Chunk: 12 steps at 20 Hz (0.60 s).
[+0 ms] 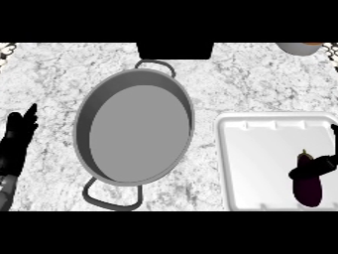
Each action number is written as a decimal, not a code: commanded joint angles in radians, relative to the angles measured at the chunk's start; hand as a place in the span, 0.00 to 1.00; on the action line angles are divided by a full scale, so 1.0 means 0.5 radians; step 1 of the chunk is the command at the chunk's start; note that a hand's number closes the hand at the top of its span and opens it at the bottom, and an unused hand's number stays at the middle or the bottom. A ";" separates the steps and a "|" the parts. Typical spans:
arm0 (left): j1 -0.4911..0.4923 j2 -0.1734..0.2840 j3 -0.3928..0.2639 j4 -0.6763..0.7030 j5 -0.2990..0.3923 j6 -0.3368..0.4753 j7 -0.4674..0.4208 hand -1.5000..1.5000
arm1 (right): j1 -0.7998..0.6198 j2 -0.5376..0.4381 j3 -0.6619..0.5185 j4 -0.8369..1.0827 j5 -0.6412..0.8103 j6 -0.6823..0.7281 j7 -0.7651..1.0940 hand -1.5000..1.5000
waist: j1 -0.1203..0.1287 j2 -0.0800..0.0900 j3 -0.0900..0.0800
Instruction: Pick the eggplant from the tray and place it in the pot
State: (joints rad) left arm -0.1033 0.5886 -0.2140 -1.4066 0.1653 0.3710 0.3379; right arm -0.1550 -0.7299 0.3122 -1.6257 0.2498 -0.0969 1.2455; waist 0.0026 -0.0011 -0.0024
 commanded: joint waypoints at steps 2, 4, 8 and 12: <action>0.013 -0.035 -0.012 -0.027 -0.039 -0.004 0.021 0.50 | -0.072 0.146 0.059 0.068 0.131 0.003 0.472 0.00 | 0.009 0.002 0.003; -0.064 -0.049 0.009 0.043 -0.068 0.002 0.026 0.50 | -0.100 0.159 0.028 0.074 0.152 0.034 0.463 0.00 | -0.003 0.004 0.003; 0.035 -0.050 0.057 0.006 -0.042 -0.027 0.001 0.50 | -0.035 0.186 -0.011 0.160 0.219 0.039 0.358 0.00 | 0.005 0.001 0.003; -0.060 -0.020 0.082 0.023 -0.025 -0.109 0.022 0.50 | -0.135 0.294 -0.030 0.356 0.222 0.110 0.389 0.00 | 0.025 0.010 0.003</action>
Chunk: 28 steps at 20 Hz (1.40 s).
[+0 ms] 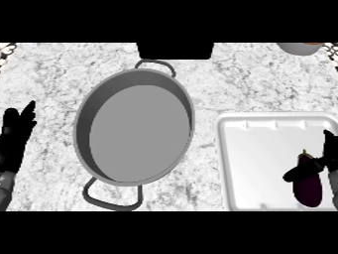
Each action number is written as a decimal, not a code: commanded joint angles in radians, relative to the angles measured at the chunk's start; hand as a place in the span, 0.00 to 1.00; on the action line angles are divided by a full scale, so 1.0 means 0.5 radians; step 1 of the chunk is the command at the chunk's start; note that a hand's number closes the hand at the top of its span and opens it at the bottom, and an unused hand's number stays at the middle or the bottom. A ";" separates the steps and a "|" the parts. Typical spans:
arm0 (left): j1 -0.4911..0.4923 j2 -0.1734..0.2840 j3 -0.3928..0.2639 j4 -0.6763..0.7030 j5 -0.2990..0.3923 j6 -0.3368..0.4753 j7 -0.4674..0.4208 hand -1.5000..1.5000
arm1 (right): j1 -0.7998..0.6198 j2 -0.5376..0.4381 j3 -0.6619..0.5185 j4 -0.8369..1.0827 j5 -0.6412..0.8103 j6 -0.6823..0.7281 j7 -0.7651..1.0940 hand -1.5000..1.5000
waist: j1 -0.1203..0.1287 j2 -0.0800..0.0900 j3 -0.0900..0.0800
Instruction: Pick the eggplant from the tray and place it in the pot
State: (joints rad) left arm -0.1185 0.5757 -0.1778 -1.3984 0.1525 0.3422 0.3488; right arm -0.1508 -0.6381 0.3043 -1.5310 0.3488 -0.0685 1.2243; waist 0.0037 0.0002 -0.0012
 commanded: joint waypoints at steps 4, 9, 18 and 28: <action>-0.078 -0.059 0.010 0.056 -0.067 0.025 0.035 0.50 | -0.075 0.107 -0.088 0.041 -0.013 0.102 0.476 0.00 | -0.019 0.000 0.000; -0.067 -0.055 0.025 -0.067 -0.085 0.010 0.162 0.50 | -0.012 0.212 -0.124 0.267 0.068 0.029 0.240 0.00 | -0.004 -0.001 0.003; 0.052 -0.090 0.094 -0.027 -0.133 -0.101 -0.012 0.50 | -0.045 0.362 -0.245 0.464 0.173 0.018 0.080 0.00 | 0.002 0.001 0.002; 0.061 -0.254 0.133 -0.020 -0.277 -0.086 0.005 0.50 | 0.054 0.428 -0.339 0.366 0.352 0.033 -0.054 1.00 | -0.006 -0.002 0.002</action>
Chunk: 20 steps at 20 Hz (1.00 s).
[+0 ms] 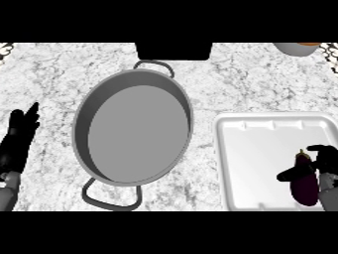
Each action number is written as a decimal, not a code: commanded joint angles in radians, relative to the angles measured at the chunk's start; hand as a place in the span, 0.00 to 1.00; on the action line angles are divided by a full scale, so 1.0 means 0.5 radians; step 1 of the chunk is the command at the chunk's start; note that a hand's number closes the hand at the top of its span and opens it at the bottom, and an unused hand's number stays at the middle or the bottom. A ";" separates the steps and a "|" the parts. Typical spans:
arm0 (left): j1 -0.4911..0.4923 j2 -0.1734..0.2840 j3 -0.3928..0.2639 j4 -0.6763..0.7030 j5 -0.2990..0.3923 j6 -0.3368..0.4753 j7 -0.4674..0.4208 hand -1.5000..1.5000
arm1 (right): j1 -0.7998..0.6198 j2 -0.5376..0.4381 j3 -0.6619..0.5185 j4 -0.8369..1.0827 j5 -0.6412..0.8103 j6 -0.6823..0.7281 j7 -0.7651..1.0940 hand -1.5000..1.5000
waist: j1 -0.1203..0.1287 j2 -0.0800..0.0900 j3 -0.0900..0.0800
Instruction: Pick the eggplant from the tray and place it in the pot
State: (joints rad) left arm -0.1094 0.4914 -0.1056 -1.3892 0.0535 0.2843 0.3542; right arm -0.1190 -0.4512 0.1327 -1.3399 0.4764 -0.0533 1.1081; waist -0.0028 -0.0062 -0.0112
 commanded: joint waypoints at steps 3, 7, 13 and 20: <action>0.027 -0.099 0.002 -0.052 -0.100 0.013 0.002 0.50 | 0.012 0.070 0.058 0.076 0.263 -0.054 0.042 1.00 | 0.009 0.011 0.022; 0.009 0.018 0.120 -0.105 -0.025 -0.099 0.099 0.50 | 0.026 0.059 0.151 -0.129 0.401 0.077 0.248 1.00 | 0.005 0.009 0.021; 0.100 -0.097 0.140 -0.071 -0.091 -0.105 -0.050 0.50 | 0.070 -0.076 0.105 -0.260 0.481 0.188 -0.112 1.00 | 0.001 0.008 0.021; 0.059 -0.045 0.159 0.013 -0.082 -0.122 -0.032 0.50 | 0.031 -0.198 0.696 -0.708 0.662 0.240 -0.891 1.00 | -0.003 0.001 0.019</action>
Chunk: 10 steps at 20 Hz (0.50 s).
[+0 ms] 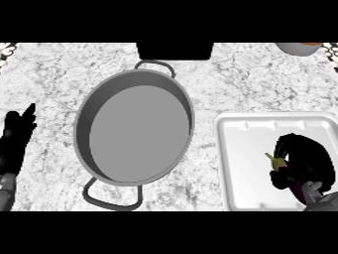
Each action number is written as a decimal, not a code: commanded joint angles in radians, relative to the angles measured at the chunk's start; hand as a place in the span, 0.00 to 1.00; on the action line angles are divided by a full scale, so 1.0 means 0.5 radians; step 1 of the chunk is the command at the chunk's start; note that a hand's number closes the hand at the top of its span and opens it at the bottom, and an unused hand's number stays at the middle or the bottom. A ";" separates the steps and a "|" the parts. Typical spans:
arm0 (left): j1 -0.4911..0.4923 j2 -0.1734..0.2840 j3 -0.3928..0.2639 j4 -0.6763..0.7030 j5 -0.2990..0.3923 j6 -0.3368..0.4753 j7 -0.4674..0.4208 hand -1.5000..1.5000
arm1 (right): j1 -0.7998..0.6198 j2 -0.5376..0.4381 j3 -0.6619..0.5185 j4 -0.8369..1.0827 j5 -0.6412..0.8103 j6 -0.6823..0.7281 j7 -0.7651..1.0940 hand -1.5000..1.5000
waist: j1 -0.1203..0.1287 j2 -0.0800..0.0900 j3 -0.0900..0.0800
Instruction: Pick the eggplant from the tray and place it in the pot
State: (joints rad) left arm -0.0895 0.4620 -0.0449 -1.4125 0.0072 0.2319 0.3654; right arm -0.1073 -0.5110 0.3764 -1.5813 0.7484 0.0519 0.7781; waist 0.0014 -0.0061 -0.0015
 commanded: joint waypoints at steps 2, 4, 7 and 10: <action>0.013 -0.001 0.033 0.016 0.024 -0.035 -0.017 0.50 | 0.173 -0.181 0.227 -0.431 0.253 -0.082 -0.241 1.00 | -0.041 -0.004 0.001; 0.051 0.034 0.046 -0.085 0.009 -0.026 0.048 0.50 | 0.231 -0.234 0.195 -0.663 0.336 -0.131 -0.179 1.00 | -0.036 -0.008 0.002; 0.097 -0.046 0.042 -0.003 -0.011 0.019 -0.074 0.50 | 0.183 -0.241 0.013 -1.010 0.198 -0.134 -0.153 1.00 | -0.049 -0.007 0.000; 0.026 -0.050 0.025 -0.037 -0.019 0.016 0.021 0.50 | 0.040 -0.213 0.026 -1.268 0.316 -0.148 -0.116 1.00 | -0.035 -0.006 0.000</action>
State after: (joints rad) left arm -0.0731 0.4536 -0.0289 -1.4236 0.0010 0.2326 0.3684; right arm -0.0450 -0.6180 0.3986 -2.0493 0.8694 -0.0154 0.7022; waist -0.0202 -0.0092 -0.0008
